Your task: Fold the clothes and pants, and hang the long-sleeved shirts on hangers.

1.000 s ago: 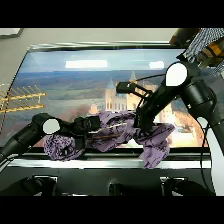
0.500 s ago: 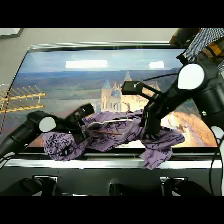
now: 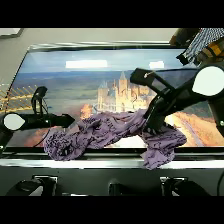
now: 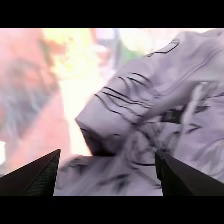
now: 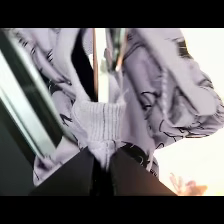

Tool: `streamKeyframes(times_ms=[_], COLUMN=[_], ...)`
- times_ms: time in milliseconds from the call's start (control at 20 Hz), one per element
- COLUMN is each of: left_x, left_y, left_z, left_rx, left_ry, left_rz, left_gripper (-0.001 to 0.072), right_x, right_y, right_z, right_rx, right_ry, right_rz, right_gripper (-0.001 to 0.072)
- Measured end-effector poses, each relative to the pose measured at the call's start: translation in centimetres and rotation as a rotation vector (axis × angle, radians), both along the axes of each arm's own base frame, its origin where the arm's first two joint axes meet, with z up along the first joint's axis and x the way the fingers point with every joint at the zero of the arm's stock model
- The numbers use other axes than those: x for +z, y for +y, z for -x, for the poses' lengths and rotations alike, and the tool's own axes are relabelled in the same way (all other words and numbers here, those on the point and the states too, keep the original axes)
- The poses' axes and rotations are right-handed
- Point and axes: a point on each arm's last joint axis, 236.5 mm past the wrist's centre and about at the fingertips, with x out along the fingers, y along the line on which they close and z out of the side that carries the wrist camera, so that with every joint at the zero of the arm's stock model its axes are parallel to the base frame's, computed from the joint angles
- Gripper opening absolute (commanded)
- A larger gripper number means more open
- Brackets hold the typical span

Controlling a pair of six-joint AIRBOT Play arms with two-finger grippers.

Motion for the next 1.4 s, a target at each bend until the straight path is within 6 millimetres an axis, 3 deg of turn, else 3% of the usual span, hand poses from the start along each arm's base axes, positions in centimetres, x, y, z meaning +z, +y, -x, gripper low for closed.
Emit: streamKeyframes(times_ms=[100, 400, 650, 1000, 1350, 1400], left_x=[-0.3, 0.1, 1.7, 0.3, -1.6, -1.8], left_y=[-2.1, -11.3, -16.7, -20.5, -21.8, -21.9], left_z=[0.4, -0.1, -2.3, -2.2, -1.9, -1.9], left_rx=[0.045, 0.086, 0.061, -0.004, -0.053, -0.063], left_ry=[0.036, 0.074, 0.097, 0.202, 0.221, 0.223], left_rz=[0.101, 0.279, 0.333, 0.294, 0.145, 0.125], left_gripper=[0.069, 0.069, 0.0689, 0.0681, 0.0673, 0.0635], right_x=[0.3, 0.7, 0.3, -0.5, -0.5, -0.5], right_y=[0.0, 0.0, -0.2, -0.4, -0.4, -0.4], right_z=[-0.5, -1.1, -0.9, -0.7, -0.9, -0.9], right_rx=[-0.079, -0.204, -0.229, -0.247, -0.254, -0.254], right_ry=[-0.005, 0.005, 0.027, 0.051, 0.045, 0.045], right_rz=[-0.021, -0.056, -0.051, -0.04, -0.042, -0.042], right_gripper=[0.0034, 0.0034, 0.0035, 0.0035, 0.0035, 0.0035])
